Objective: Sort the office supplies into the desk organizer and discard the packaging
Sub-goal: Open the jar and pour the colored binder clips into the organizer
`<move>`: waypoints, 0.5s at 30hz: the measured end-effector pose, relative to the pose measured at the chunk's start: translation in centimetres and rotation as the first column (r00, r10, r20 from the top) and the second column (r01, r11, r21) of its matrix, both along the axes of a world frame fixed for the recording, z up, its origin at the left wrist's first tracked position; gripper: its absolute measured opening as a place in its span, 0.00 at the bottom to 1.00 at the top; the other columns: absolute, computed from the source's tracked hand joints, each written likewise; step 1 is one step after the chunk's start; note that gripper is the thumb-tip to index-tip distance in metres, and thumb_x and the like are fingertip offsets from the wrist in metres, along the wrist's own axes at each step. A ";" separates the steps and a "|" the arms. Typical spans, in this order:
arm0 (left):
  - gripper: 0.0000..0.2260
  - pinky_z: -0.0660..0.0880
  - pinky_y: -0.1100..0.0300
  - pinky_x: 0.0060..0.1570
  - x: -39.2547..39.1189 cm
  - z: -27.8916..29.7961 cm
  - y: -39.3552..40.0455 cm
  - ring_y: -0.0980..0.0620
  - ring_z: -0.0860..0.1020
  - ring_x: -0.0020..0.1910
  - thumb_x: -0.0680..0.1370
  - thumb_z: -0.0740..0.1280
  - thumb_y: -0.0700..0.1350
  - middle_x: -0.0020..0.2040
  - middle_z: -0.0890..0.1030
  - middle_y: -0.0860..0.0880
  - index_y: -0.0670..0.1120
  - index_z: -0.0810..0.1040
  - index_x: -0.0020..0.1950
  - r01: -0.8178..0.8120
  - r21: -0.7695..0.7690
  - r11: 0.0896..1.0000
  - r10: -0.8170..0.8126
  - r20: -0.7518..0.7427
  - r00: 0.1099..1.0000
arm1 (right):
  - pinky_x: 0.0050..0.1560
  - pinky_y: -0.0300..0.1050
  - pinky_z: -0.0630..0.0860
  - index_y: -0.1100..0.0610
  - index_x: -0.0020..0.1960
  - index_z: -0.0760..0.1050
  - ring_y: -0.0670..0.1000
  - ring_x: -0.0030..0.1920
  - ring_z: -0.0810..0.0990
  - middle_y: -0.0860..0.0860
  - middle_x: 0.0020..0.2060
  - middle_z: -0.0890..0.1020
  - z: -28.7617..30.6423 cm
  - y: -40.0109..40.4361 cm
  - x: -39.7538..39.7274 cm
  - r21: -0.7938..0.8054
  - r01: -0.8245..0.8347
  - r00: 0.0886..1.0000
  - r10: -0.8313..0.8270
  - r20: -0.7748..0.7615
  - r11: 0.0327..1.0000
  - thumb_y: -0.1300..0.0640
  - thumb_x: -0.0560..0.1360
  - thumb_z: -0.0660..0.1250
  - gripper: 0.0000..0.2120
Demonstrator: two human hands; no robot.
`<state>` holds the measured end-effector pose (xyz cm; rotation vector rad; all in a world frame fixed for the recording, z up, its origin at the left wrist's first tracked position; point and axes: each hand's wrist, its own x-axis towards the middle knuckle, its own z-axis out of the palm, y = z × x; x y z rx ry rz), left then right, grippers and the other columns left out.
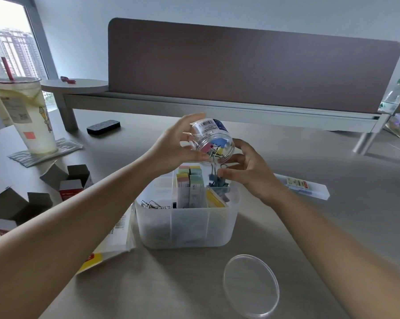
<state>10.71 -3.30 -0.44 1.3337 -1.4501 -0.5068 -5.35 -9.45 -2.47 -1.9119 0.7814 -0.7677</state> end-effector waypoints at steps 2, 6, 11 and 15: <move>0.34 0.75 0.71 0.40 0.2 0.0 0.0 0.55 0.71 0.50 0.66 0.71 0.33 0.49 0.71 0.54 0.48 0.61 0.68 -0.009 0.014 1.000 0.009 -0.037 0.999 | 0.56 0.49 0.74 0.50 0.67 0.60 0.53 0.56 0.75 0.54 0.58 0.75 -0.1 -0.1 0.1 -0.005 0.000 1.000 0.000 0.005 1.000 0.59 0.68 0.70 0.31; 0.30 0.73 0.63 0.50 0.4 -0.2 0.0 0.50 0.71 0.58 0.65 0.72 0.32 0.56 0.71 0.48 0.43 0.66 0.65 0.003 0.029 1.000 -0.001 -0.067 0.998 | 0.55 0.47 0.75 0.49 0.64 0.62 0.52 0.54 0.76 0.55 0.59 0.76 -0.2 -0.1 0.2 0.001 -0.003 0.999 0.003 0.033 1.000 0.60 0.69 0.69 0.28; 0.28 0.75 0.60 0.50 0.7 -0.3 0.0 0.51 0.71 0.58 0.66 0.72 0.34 0.56 0.73 0.47 0.49 0.67 0.62 0.012 0.034 0.999 -0.011 -0.027 1.000 | 0.55 0.48 0.75 0.49 0.65 0.62 0.53 0.55 0.76 0.54 0.61 0.74 0.0 0.0 0.0 -0.027 0.027 0.996 -0.025 0.087 0.999 0.59 0.71 0.67 0.26; 0.29 0.76 0.68 0.40 0.6 -0.3 0.0 0.52 0.71 0.55 0.66 0.71 0.34 0.55 0.72 0.48 0.50 0.66 0.62 0.025 0.033 0.999 -0.024 -0.010 1.000 | 0.60 0.58 0.74 0.49 0.65 0.64 0.55 0.58 0.75 0.54 0.63 0.73 0.0 0.2 0.0 -0.036 0.044 0.995 -0.040 0.092 0.998 0.58 0.71 0.67 0.25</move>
